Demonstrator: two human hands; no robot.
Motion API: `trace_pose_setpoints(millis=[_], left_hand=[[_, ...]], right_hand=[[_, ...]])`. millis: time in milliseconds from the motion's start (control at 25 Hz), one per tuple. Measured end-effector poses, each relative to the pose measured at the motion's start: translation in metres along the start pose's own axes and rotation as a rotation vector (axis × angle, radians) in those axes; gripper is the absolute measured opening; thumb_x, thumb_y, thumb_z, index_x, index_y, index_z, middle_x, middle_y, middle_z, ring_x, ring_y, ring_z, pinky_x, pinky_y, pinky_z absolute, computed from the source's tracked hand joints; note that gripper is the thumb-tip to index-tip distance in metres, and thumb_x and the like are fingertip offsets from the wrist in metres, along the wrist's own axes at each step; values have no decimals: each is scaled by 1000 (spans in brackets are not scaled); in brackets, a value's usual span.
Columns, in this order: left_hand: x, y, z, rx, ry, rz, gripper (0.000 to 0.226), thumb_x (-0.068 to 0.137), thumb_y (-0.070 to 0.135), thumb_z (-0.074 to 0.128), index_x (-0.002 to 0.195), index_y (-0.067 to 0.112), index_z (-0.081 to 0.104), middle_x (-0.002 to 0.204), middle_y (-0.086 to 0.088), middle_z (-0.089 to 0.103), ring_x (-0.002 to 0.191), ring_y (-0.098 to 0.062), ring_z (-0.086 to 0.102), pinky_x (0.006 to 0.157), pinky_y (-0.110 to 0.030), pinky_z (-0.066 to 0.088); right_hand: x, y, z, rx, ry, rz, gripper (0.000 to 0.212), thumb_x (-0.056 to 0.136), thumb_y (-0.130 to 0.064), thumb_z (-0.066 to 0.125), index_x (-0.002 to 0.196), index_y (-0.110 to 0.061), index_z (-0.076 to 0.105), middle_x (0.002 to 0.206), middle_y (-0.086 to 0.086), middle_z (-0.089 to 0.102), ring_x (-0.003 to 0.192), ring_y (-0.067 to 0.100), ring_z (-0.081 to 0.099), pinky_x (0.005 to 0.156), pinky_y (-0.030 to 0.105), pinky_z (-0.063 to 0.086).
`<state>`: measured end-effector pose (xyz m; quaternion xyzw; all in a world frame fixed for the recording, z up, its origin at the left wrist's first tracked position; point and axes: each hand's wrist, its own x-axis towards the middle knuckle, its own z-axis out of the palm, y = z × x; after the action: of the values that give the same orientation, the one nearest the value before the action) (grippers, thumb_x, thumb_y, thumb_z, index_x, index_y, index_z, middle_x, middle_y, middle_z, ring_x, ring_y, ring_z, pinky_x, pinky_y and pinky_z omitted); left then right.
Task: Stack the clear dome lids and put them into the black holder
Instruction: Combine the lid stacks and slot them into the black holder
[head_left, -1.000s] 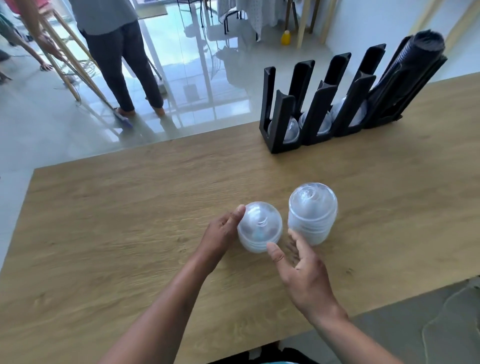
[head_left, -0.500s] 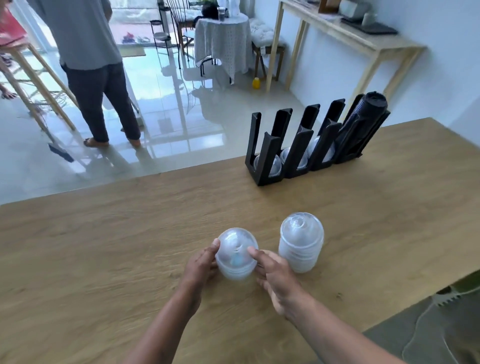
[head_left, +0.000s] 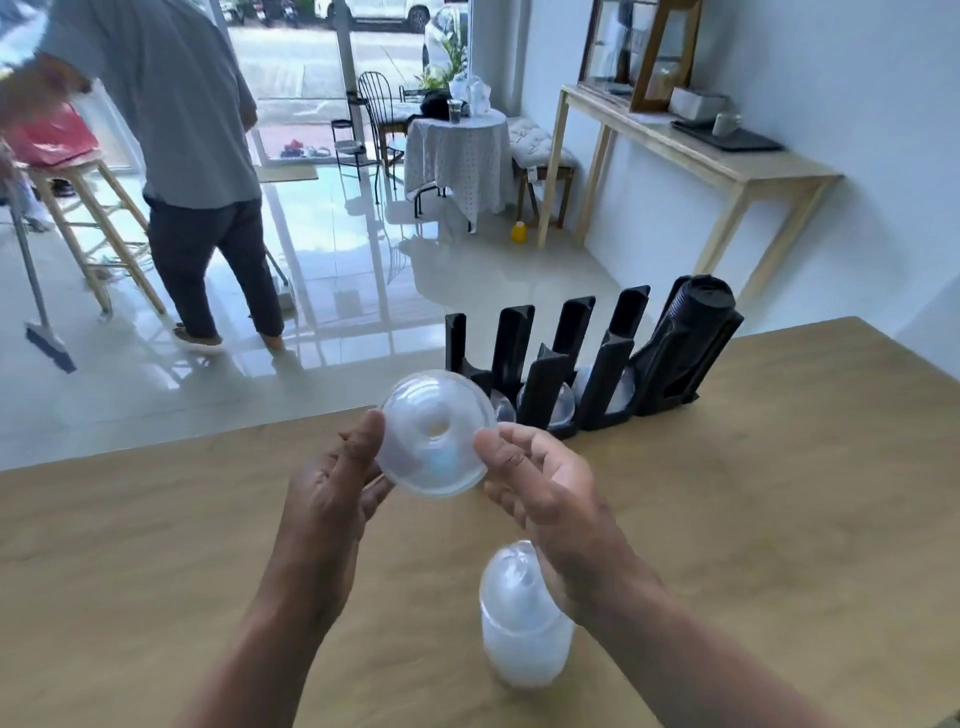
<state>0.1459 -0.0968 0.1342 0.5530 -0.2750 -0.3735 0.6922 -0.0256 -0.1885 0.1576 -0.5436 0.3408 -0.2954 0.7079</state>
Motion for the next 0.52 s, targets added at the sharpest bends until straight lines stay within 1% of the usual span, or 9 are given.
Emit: trace_pose_setpoints(millis=[120,200,240,320,360,440,520], left_hand=[[43,11,79,29,-24,27,54,90,57,66,119,12,70,120,-6,75,115,-24,69,100,-45,49],[73,17,129,79,-49,15,47,93,54,64,117,14,70,117,-2,76,112,-21,71,100,-42,52],[90,19,151,100,-59,6,43,93,54,63,113,17,71,113,0,77,109,-20,72,97,-38,54],[121,25,184,122,-69,9,38,91,55,64,105,20,72,104,3,79,103,-19,74,88,-30,59],[136,27,195,141,-60,6,40,89,57,65,104,20,72,103,1,79,103,-22,74,87,-30,59],[162,23,209,204,-26,-32,53,86,63,65,113,18,70,115,-4,76,108,-24,72,98,-39,54],[177,11,214,280,-8,-96,64,84,70,63,121,19,67,125,-3,71,111,-20,69,107,-45,48]], right_hand=[[38,-41,-72,-23,17,-93,64,71,-59,80,119,-18,69,113,2,77,112,17,71,104,42,51],[67,-63,-118,-40,25,-108,67,71,-61,79,118,-15,69,114,5,77,115,24,69,107,47,49],[84,-74,-140,-57,14,-112,69,71,-62,78,118,-13,68,115,5,77,116,26,69,108,48,49],[121,-97,-175,-104,-18,-115,71,69,-64,78,117,-12,68,112,1,78,113,21,70,108,46,49],[138,-107,-188,-125,-39,-114,71,68,-66,77,115,-14,69,109,-2,79,112,20,70,108,46,48],[169,-119,-207,-150,-83,-98,71,65,-69,76,113,-17,69,107,-4,79,113,20,69,110,48,45],[193,-117,-220,-180,-126,-68,74,66,-73,74,114,-18,69,112,-2,78,115,22,68,114,52,41]])
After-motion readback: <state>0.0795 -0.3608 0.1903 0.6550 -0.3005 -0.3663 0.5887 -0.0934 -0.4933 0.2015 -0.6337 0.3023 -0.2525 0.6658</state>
